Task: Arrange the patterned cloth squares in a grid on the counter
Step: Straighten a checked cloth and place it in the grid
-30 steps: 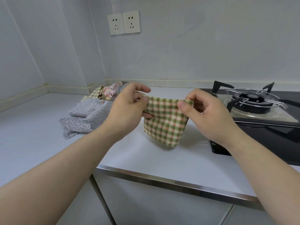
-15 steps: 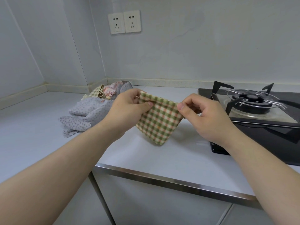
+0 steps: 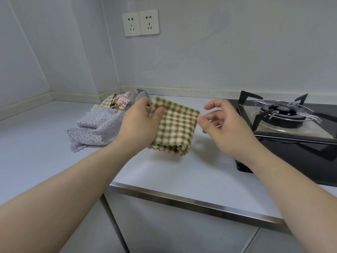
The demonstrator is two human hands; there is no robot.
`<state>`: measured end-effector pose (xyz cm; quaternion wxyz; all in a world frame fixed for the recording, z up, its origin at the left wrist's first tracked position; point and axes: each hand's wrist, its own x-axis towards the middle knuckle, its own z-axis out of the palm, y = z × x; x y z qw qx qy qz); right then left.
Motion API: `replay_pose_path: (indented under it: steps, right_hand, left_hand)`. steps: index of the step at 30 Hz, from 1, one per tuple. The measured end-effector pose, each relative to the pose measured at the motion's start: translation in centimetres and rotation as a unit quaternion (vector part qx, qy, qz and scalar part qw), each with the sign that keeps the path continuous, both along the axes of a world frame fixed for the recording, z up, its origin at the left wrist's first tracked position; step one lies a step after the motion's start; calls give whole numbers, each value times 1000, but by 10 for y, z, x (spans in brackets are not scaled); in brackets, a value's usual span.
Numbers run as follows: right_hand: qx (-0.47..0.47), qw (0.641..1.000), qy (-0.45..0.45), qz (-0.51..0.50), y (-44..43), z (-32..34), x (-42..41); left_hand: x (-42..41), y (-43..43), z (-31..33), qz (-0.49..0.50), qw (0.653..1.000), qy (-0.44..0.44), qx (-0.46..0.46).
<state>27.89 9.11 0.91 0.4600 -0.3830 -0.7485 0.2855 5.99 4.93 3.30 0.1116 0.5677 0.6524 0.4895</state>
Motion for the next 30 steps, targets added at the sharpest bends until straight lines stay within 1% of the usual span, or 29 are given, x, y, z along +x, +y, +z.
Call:
replay_pose_path:
  steps: [2, 4, 5, 7, 11, 15, 22, 27, 30]
  right_hand:
    - [-7, 998, -65, 9, -3, -6, -4]
    - [-16, 993, -110, 39, -5, -11, -9]
    - [-20, 990, -126, 54, -7, -12, -10]
    - [-30, 985, -150, 75, -9, -15, -13]
    - [-33, 979, -183, 86, -12, -19, -20]
    - [-21, 975, -216, 52, -15, -20, -27]
    - [-27, 983, -179, -11, -23, -12, -34]
    - [-49, 978, -201, -31, -28, -11, -35]
    - [-64, 976, -200, -54, -26, -12, -34]
  left_hand:
    - [-7, 4, -2, 24, 992, -116, -32]
    - [-12, 7, -5, 23, 966, -250, -61]
    - [-12, 7, -7, 24, 953, -291, -76]
    - [-11, 8, -12, 26, 941, -324, -95]
    - [-6, 11, -18, 34, 931, -351, -95]
    - [3, 9, -20, 46, 931, -353, -83]
    - [22, 4, -23, 26, 936, -350, -30]
    - [36, -3, -23, 26, 936, -351, -28]
    - [40, -4, -24, 24, 935, -352, -26]
